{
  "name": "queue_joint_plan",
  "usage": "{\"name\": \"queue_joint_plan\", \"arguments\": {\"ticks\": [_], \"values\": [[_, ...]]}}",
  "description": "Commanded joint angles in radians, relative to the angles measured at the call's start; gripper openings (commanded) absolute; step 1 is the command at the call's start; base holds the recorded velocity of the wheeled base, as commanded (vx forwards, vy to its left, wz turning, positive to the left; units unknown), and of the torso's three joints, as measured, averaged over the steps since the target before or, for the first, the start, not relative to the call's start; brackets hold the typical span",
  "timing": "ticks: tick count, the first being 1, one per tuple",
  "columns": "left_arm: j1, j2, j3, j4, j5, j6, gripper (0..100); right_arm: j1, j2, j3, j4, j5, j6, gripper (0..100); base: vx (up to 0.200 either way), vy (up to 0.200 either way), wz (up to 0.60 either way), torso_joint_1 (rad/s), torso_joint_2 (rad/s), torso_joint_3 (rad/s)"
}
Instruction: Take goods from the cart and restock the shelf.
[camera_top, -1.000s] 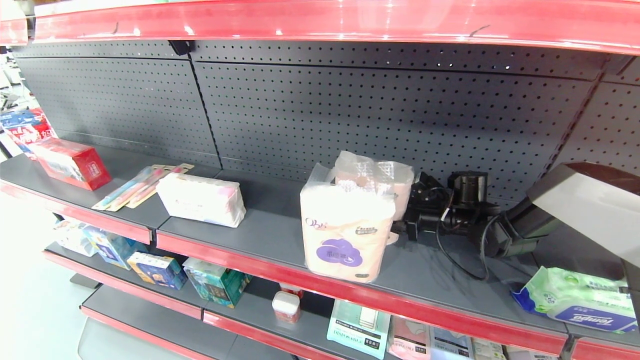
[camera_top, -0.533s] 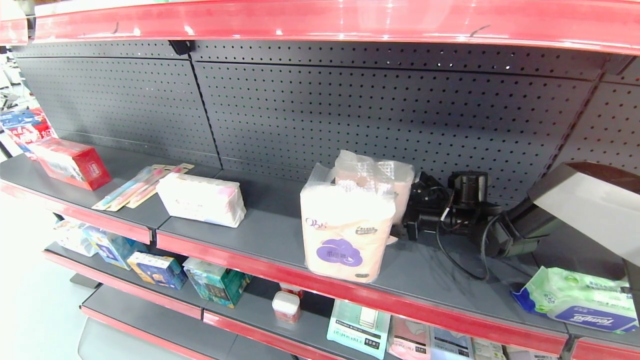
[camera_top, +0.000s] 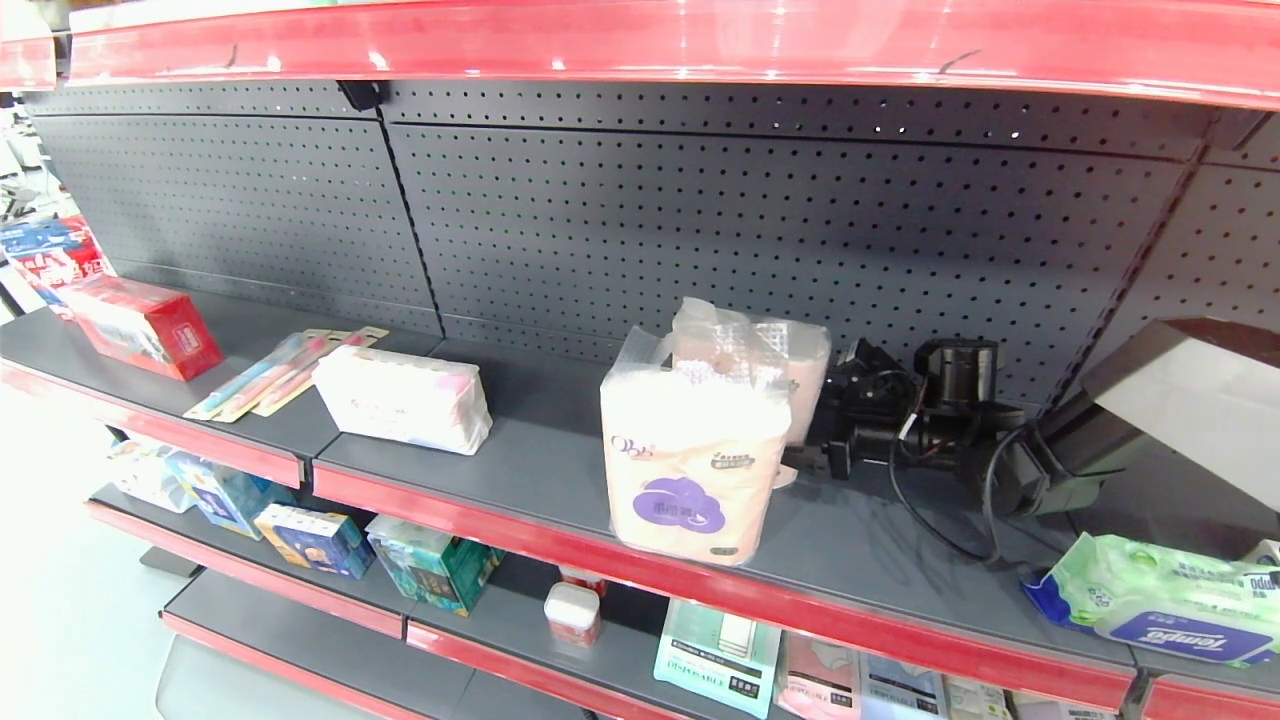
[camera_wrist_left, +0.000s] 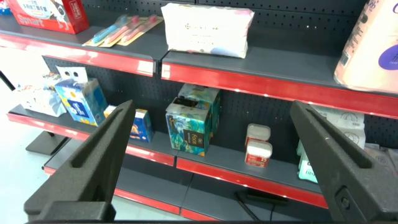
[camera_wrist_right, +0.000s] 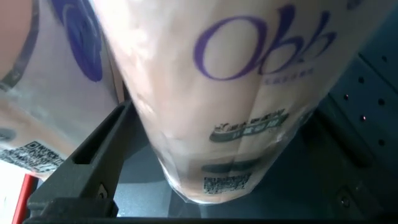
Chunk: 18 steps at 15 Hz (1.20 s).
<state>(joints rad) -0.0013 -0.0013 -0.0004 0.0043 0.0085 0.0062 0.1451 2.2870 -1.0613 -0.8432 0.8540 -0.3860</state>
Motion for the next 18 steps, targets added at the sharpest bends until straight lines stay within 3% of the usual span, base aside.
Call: {"name": "queue_joint_plan", "arguments": {"ticks": [1, 7, 18], "values": [[0.000, 0.001, 0.000, -0.001, 0.001, 0.000, 100, 0.001, -0.006, 0.003, 0.000, 0.000, 0.001, 100, 0.000, 0.000, 0.00, 0.000, 0.00, 0.000], [0.000, 0.001, 0.000, 0.000, 0.001, 0.000, 100, -0.021, -0.032, 0.035, 0.000, 0.002, 0.002, 100, 0.000, 0.000, 0.00, 0.000, 0.00, 0.000], [0.000, 0.001, 0.000, 0.000, 0.001, 0.000, 100, -0.104, -0.184, 0.211, 0.010, -0.003, 0.004, 100, 0.000, 0.000, 0.00, 0.000, 0.00, 0.000]]}}
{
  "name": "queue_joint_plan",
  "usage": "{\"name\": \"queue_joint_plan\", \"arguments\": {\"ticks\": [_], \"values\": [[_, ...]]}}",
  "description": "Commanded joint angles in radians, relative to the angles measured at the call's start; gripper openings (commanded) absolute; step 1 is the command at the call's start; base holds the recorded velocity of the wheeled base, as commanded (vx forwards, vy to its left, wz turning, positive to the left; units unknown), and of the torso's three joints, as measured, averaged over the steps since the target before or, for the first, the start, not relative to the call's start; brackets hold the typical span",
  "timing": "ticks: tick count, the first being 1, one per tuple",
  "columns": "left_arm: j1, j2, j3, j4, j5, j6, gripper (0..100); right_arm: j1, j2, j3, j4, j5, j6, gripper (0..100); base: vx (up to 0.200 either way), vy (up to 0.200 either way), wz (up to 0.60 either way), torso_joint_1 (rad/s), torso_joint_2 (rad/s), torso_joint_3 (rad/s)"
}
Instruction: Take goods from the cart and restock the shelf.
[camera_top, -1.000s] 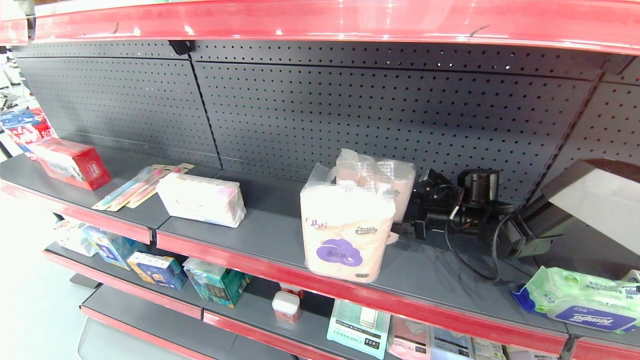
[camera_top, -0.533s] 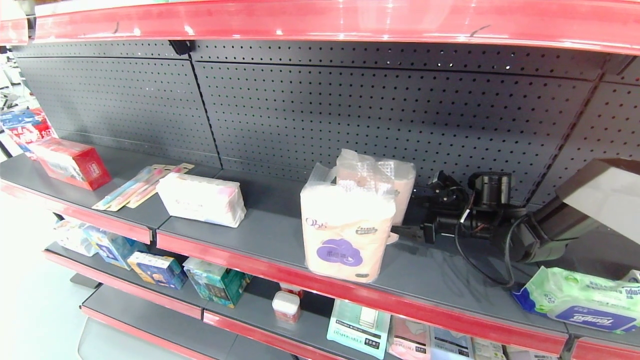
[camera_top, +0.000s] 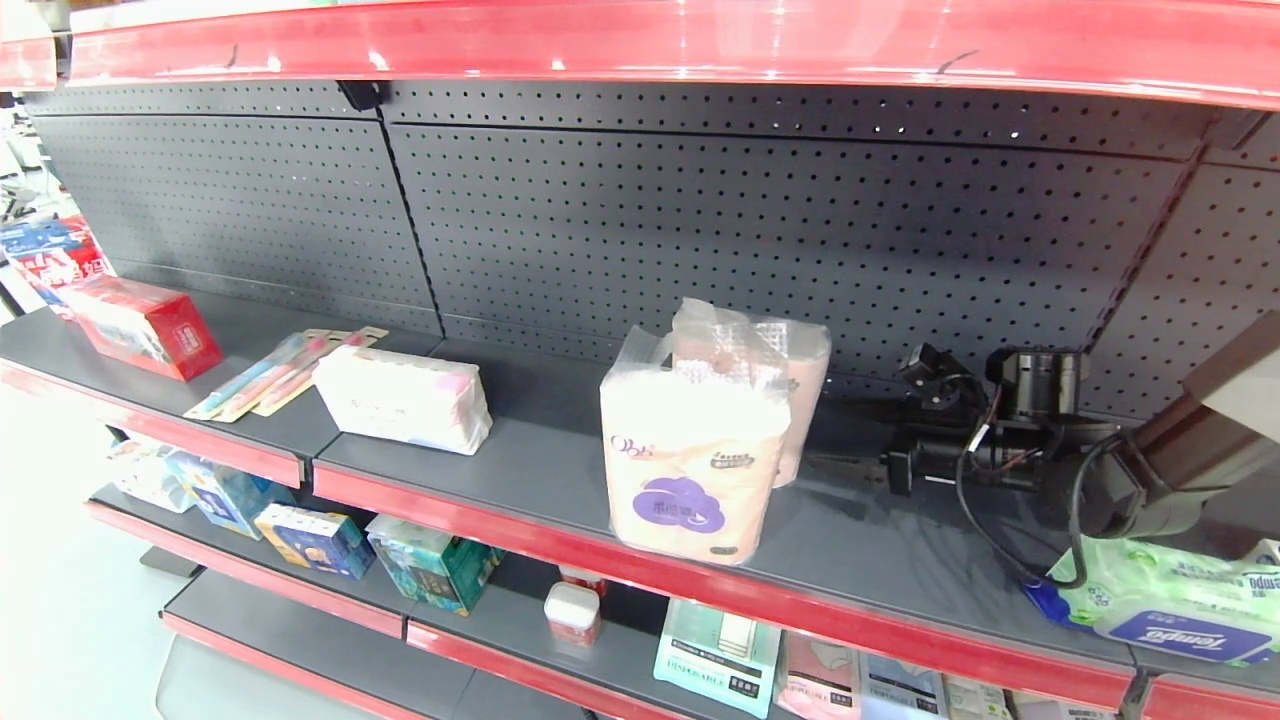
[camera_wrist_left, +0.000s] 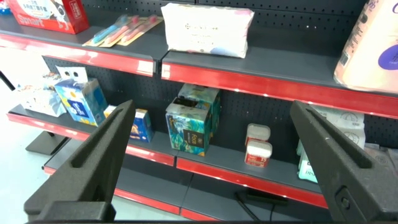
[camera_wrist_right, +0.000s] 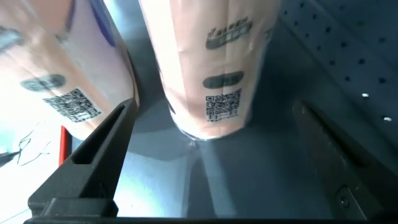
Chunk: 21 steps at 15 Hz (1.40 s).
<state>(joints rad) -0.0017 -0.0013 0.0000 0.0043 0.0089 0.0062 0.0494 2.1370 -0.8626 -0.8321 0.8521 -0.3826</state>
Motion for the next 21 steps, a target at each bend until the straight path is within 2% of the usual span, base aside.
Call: {"name": "queue_joint_plan", "arguments": {"ticks": [1, 8, 16, 19, 20, 21], "values": [[0.000, 0.001, 0.000, 0.000, 0.000, 0.000, 100, -0.016, -0.049, 0.023, -0.001, -0.002, -0.001, 100, 0.000, 0.000, 0.00, 0.000, 0.00, 0.000], [0.000, 0.001, 0.000, 0.000, 0.000, 0.000, 100, -0.079, -0.152, 0.097, -0.002, -0.045, 0.002, 100, 0.000, 0.000, 0.00, 0.000, 0.00, 0.000], [0.000, 0.001, 0.000, 0.000, 0.000, 0.000, 100, -0.108, -0.341, 0.215, -0.004, -0.180, 0.014, 100, 0.000, 0.000, 0.00, 0.000, 0.00, 0.000], [0.000, 0.001, 0.000, 0.000, 0.000, 0.000, 100, -0.100, -0.516, 0.335, -0.004, -0.516, 0.065, 100, 0.000, 0.000, 0.00, 0.000, 0.00, 0.000], [0.000, 0.001, -0.002, 0.000, 0.000, 0.000, 100, -0.092, -0.589, 0.387, -0.004, -0.594, 0.105, 100, 0.000, 0.000, 0.00, 0.000, 0.00, 0.000], [0.000, 0.001, -0.002, 0.000, 0.000, 0.000, 100, -0.091, -0.640, 0.421, -0.002, -0.625, 0.133, 100, 0.000, 0.000, 0.00, 0.000, 0.00, 0.000]]}}
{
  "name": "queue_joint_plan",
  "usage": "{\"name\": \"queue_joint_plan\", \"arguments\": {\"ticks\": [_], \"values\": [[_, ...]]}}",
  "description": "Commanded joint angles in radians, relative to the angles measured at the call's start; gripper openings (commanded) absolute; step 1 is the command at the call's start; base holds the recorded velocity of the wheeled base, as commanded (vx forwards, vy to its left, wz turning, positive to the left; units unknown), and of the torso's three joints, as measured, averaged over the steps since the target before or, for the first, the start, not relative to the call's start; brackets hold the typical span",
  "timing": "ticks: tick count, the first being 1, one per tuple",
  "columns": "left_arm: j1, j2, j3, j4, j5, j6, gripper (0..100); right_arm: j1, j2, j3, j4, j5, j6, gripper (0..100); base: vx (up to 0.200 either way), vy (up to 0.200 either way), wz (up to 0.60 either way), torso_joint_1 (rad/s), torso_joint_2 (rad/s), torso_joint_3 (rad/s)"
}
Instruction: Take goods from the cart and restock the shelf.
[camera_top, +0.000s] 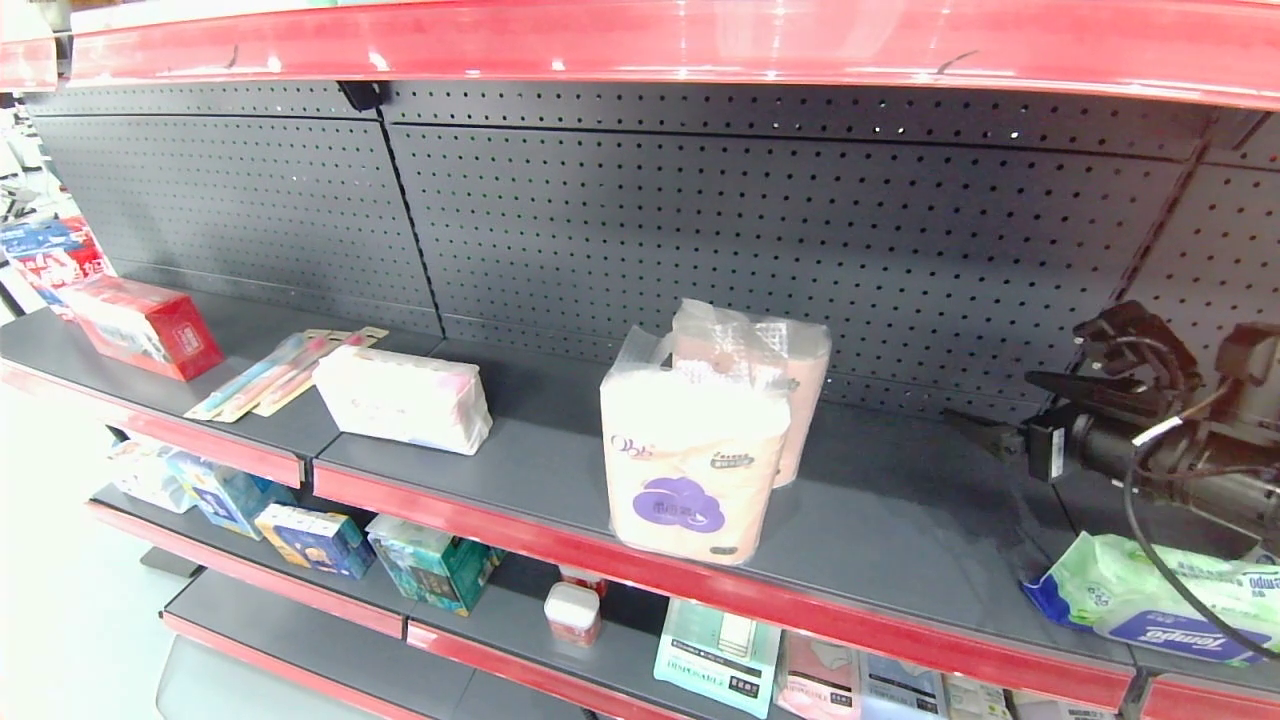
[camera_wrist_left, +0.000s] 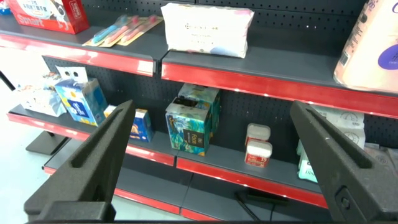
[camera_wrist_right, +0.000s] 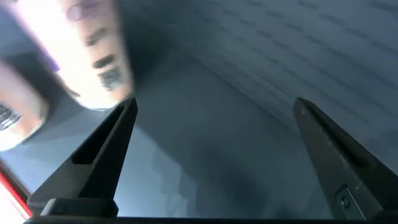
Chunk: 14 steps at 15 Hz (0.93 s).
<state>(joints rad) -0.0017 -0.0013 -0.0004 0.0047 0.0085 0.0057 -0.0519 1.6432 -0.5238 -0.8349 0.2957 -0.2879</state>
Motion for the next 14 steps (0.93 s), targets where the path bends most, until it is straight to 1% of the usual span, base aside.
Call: {"name": "queue_joint_plan", "arguments": {"ticks": [1, 2, 3, 4, 5, 6, 8, 9, 10, 11, 12, 13, 14], "values": [[-0.001, 0.001, 0.000, 0.000, 0.001, 0.000, 100, 0.007, -0.247, 0.145, 0.007, -0.109, 0.075, 100, 0.000, 0.000, 0.00, 0.000, 0.00, 0.000], [0.000, 0.001, 0.000, 0.000, 0.001, 0.000, 100, 0.003, -0.350, 0.194, 0.042, -0.136, 0.085, 100, 0.000, 0.000, 0.00, 0.000, 0.00, 0.000], [0.000, 0.001, 0.000, 0.000, 0.001, 0.000, 100, -0.002, -0.462, 0.228, 0.109, -0.158, 0.088, 100, 0.000, 0.000, 0.00, 0.000, 0.00, 0.000], [0.000, 0.001, 0.000, 0.000, 0.001, 0.000, 100, -0.003, -0.585, 0.251, 0.207, -0.173, 0.090, 100, 0.000, 0.000, 0.00, 0.000, 0.00, 0.000], [0.000, 0.001, 0.000, 0.000, 0.001, 0.000, 100, 0.001, -0.721, 0.257, 0.336, -0.188, 0.096, 100, 0.000, 0.000, 0.00, 0.000, 0.00, 0.000], [0.000, 0.001, 0.000, 0.000, 0.001, 0.000, 100, 0.003, -0.778, 0.257, 0.395, -0.195, 0.105, 100, 0.000, 0.000, 0.00, 0.000, 0.00, 0.000], [0.000, 0.001, 0.000, 0.000, 0.001, 0.000, 100, 0.000, -1.071, 0.260, 0.697, -0.187, 0.156, 100, 0.000, 0.000, 0.00, 0.000, 0.00, 0.000], [0.000, 0.001, 0.000, 0.000, 0.001, 0.000, 100, 0.003, -1.155, 0.265, 0.760, -0.188, 0.159, 100, 0.000, 0.000, 0.00, 0.000, 0.00, 0.000], [0.000, 0.001, 0.000, 0.000, 0.001, 0.000, 100, 0.003, -1.203, 0.271, 0.784, -0.188, 0.157, 100, 0.000, 0.000, 0.00, 0.000, 0.00, 0.000], [0.000, 0.001, 0.000, 0.000, 0.001, 0.000, 100, 0.007, -1.341, 0.312, 0.836, -0.181, 0.159, 100, 0.000, 0.000, 0.00, 0.000, 0.00, 0.000], [0.000, 0.001, 0.000, 0.000, 0.001, 0.000, 100, 0.018, -1.413, 0.347, 0.855, -0.158, 0.161, 100, 0.000, 0.000, 0.00, 0.000, 0.00, 0.000], [0.000, 0.001, 0.000, 0.000, 0.001, 0.000, 100, 0.040, -1.542, 0.404, 0.861, -0.113, 0.167, 100, 0.000, 0.000, 0.00, 0.000, 0.00, 0.000], [0.000, 0.001, 0.000, -0.002, 0.001, 0.000, 100, 0.046, -1.600, 0.436, 0.864, -0.110, 0.174, 100, 0.000, 0.000, 0.00, 0.000, 0.00, 0.000]]}}
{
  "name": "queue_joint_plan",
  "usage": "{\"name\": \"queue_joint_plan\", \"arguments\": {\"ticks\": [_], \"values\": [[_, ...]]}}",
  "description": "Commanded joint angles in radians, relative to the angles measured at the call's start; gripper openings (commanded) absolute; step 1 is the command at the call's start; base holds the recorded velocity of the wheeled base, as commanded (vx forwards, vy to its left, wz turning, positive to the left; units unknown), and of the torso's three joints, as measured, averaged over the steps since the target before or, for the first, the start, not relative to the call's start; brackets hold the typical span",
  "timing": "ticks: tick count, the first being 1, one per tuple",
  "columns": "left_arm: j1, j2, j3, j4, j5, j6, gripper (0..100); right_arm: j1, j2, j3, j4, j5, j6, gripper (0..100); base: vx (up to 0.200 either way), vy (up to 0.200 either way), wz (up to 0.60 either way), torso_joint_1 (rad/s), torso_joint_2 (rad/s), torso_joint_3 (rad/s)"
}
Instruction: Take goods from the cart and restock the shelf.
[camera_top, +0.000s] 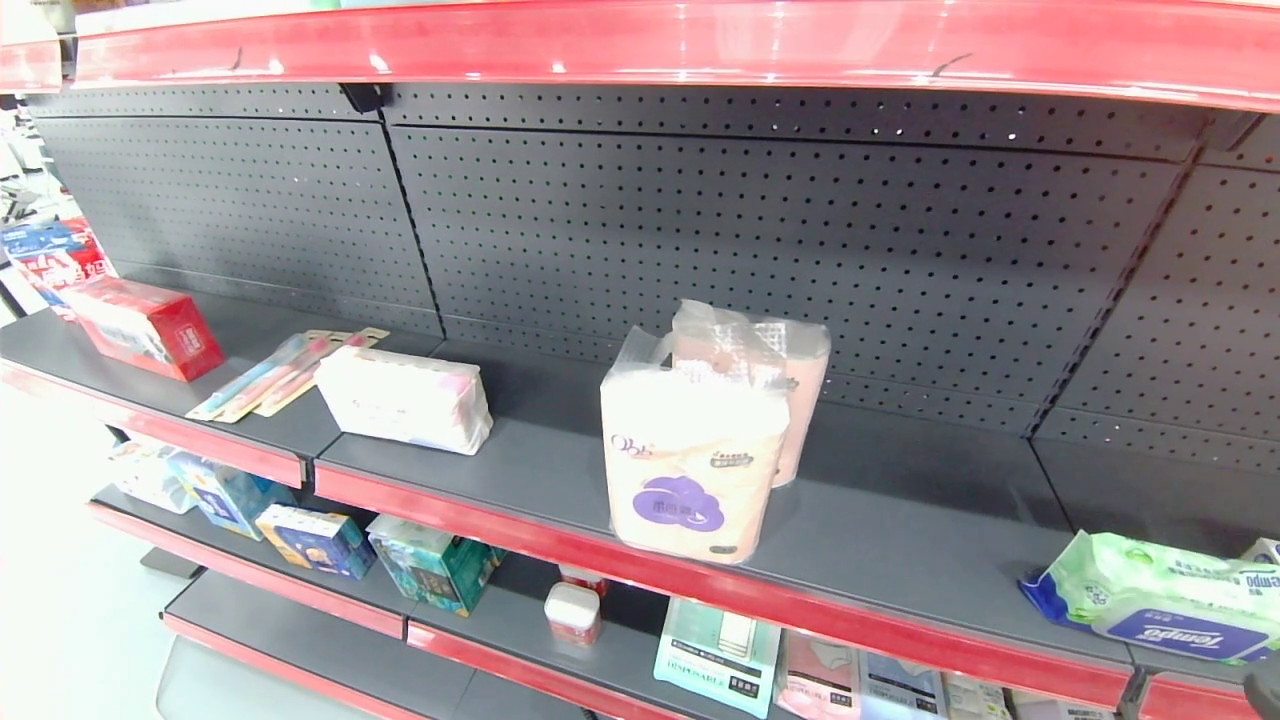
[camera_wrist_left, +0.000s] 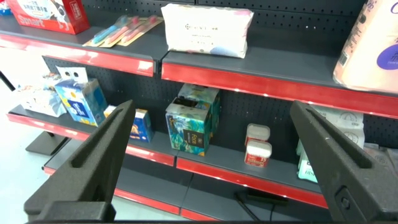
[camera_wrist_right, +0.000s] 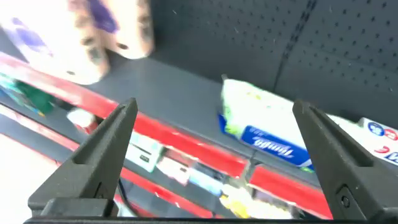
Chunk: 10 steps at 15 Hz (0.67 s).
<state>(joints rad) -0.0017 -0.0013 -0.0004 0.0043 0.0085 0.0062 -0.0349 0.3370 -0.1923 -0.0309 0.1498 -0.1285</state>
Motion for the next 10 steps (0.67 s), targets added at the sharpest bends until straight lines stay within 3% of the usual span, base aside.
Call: {"name": "queue_joint_plan", "arguments": {"ticks": [1, 4, 7, 10], "values": [[0.000, 0.001, -0.001, 0.000, 0.001, 0.000, 100, 0.032, -0.337, 0.160, 0.048, 0.034, 0.020, 100, 0.000, 0.000, 0.00, 0.000, 0.00, 0.000], [0.000, 0.001, 0.000, 0.000, 0.001, 0.000, 100, 0.032, -0.337, 0.183, -0.001, -0.050, 0.029, 100, 0.000, 0.000, 0.00, 0.000, 0.00, 0.000], [0.000, 0.001, 0.000, 0.000, 0.001, 0.000, 100, 0.033, -0.337, 0.191, 0.034, -0.162, 0.125, 100, 0.000, 0.000, 0.00, 0.000, 0.00, 0.000], [0.000, 0.001, -0.001, 0.000, 0.001, 0.003, 100, 0.033, -0.337, 0.191, 0.034, -0.157, 0.127, 100, 0.000, 0.000, 0.00, 0.000, 0.00, 0.000]]}}
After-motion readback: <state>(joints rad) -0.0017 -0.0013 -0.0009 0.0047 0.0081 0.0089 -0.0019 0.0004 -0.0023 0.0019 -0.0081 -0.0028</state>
